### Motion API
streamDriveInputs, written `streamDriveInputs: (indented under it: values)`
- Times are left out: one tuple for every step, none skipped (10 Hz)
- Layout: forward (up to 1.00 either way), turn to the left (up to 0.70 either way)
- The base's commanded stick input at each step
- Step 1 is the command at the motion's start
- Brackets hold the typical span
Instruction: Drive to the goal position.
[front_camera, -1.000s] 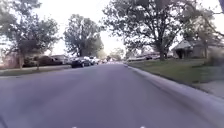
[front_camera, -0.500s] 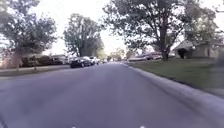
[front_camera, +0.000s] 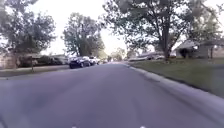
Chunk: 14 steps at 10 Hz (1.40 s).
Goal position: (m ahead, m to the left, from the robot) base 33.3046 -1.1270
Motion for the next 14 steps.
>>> streamDriveInputs:
  values:
    - [1.00, 0.00]
    - [1.00, 0.00]
    - [1.00, 0.02]
    - [1.00, 0.00]
    - [1.00, 0.00]
    - [1.00, 0.00]
    - [1.00, 0.00]
    - [1.00, 0.00]
    - [1.00, 0.02]
    - [1.00, 0.00]
    - [1.00, 0.01]
    - [1.00, 0.02]
    - [1.00, 0.02]
    - [1.00, 0.00]
